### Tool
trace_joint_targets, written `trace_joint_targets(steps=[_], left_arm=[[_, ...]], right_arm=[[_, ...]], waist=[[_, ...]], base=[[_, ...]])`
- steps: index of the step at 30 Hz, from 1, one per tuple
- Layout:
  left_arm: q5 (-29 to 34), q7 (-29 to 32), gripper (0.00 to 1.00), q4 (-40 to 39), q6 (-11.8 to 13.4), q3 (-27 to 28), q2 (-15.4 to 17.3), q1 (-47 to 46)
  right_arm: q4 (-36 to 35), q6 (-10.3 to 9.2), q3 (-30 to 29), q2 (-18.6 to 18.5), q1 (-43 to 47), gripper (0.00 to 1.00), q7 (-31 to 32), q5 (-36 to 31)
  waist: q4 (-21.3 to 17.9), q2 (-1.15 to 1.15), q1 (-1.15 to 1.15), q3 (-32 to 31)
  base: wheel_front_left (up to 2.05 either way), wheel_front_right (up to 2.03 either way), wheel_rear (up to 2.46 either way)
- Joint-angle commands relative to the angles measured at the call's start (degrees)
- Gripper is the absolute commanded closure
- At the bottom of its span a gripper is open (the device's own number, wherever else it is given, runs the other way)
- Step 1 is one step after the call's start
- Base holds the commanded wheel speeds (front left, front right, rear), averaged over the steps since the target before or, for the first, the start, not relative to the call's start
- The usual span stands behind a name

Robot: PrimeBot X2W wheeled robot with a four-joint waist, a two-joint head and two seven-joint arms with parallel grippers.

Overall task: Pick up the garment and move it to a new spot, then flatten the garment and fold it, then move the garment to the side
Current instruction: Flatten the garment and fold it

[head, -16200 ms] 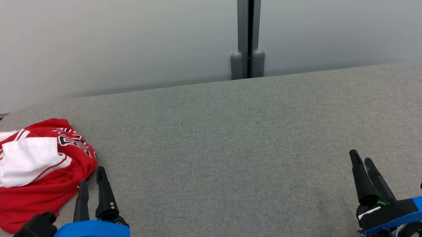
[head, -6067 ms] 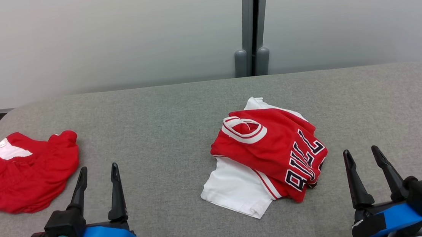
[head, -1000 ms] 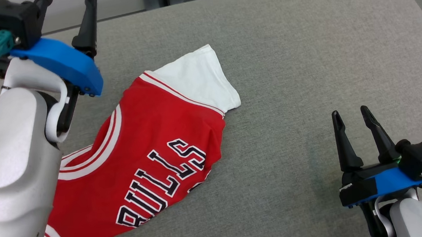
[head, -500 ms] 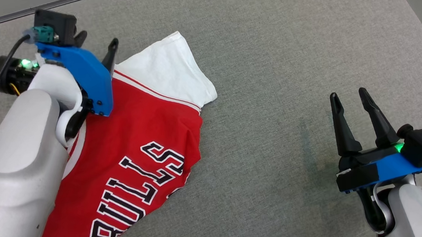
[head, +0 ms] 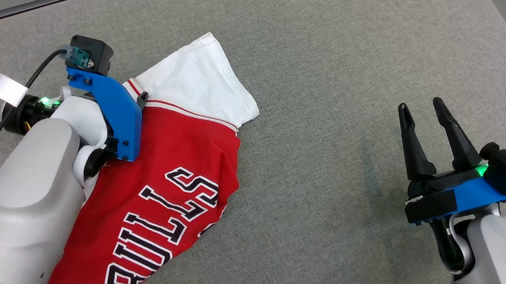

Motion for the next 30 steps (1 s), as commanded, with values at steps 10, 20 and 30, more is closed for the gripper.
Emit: trace_joint_targets(steps=[10,20,30], left_arm=[[-6.2,1.5,1.0,0.4,-0.1,-5.7,1.2,0.6],[-8.1,-11.3,1.0,1.6,-0.1,-2.0,0.9,-4.2],[-6.5,-23.2,1.0,3.1,1.3,0.7,4.5,-3.9]], right_arm=[[0.3,0.13,-0.9,-0.1,-0.4,0.0,-0.2,-0.8],[0.8,0.12,-1.4,-0.1,0.6,0.0,-0.2,-1.5],[0.8,0.12,-2.4,-0.1,3.2,0.0,-0.2,-2.7]], waist=[[0.9,0.0,0.0,-1.4],[2.6,0.0,0.0,-4.0],[5.3,0.0,0.0,-7.9]], base=[[0.0,0.0,0.0],[0.0,0.0,0.0],[0.0,0.0,0.0]])
